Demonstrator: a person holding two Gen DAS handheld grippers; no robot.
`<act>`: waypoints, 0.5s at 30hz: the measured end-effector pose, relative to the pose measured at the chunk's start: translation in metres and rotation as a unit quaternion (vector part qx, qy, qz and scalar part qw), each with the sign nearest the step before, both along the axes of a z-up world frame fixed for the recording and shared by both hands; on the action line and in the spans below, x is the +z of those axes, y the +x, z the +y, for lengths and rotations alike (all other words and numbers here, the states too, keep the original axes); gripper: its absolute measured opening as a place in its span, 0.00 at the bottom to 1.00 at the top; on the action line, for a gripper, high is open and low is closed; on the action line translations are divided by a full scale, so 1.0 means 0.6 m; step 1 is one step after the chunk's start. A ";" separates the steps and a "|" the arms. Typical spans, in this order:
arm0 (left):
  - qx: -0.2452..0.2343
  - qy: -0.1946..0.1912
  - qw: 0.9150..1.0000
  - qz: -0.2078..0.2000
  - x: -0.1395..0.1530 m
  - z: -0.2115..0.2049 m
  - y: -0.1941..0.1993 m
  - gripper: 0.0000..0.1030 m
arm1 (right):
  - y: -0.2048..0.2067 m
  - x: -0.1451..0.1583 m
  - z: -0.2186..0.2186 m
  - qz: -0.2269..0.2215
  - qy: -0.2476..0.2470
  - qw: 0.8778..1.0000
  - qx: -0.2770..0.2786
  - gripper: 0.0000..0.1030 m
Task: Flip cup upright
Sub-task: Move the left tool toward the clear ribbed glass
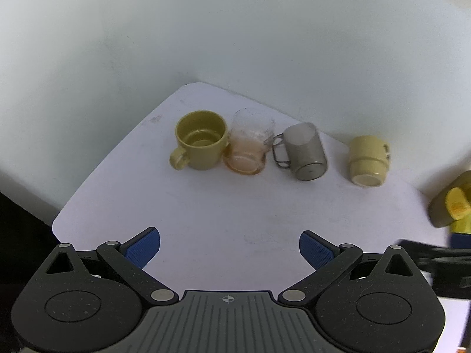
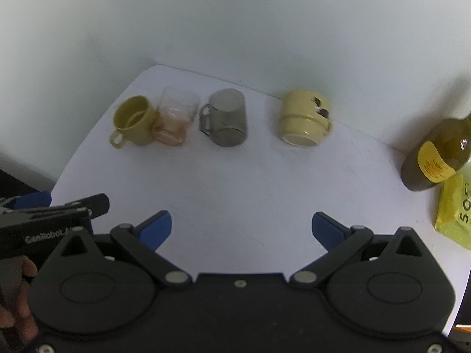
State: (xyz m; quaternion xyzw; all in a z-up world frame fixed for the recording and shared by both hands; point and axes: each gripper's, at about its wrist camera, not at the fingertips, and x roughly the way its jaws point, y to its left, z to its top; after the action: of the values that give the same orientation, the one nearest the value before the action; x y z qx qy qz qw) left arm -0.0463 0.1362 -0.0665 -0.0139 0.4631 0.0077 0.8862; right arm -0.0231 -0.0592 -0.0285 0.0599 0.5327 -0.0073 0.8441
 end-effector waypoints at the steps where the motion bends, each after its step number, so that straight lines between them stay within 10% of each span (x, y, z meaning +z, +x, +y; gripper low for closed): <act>1: 0.003 -0.004 1.000 0.001 -0.010 -0.006 0.006 1.00 | -0.003 -0.006 -0.016 0.004 0.000 1.000 -0.004 1.00; 5: -0.006 -0.033 0.999 0.016 -0.051 -0.024 0.043 1.00 | -0.007 -0.033 -0.060 0.019 -0.013 1.000 -0.013 1.00; 9: -0.029 0.041 0.998 0.028 -0.086 -0.055 0.092 1.00 | -0.011 -0.054 -0.100 0.040 -0.015 0.998 -0.038 1.00; 15: -0.040 0.035 0.998 0.035 -0.149 -0.051 0.199 0.94 | -0.028 -0.050 -0.119 0.040 -0.057 0.995 -0.066 1.00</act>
State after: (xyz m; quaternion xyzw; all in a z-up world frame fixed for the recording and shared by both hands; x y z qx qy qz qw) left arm 0.0731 0.1054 -0.1558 0.0362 0.4935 -0.0110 0.8689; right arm -0.0401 -0.1306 -0.0587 0.0458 0.5596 -0.0956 0.8219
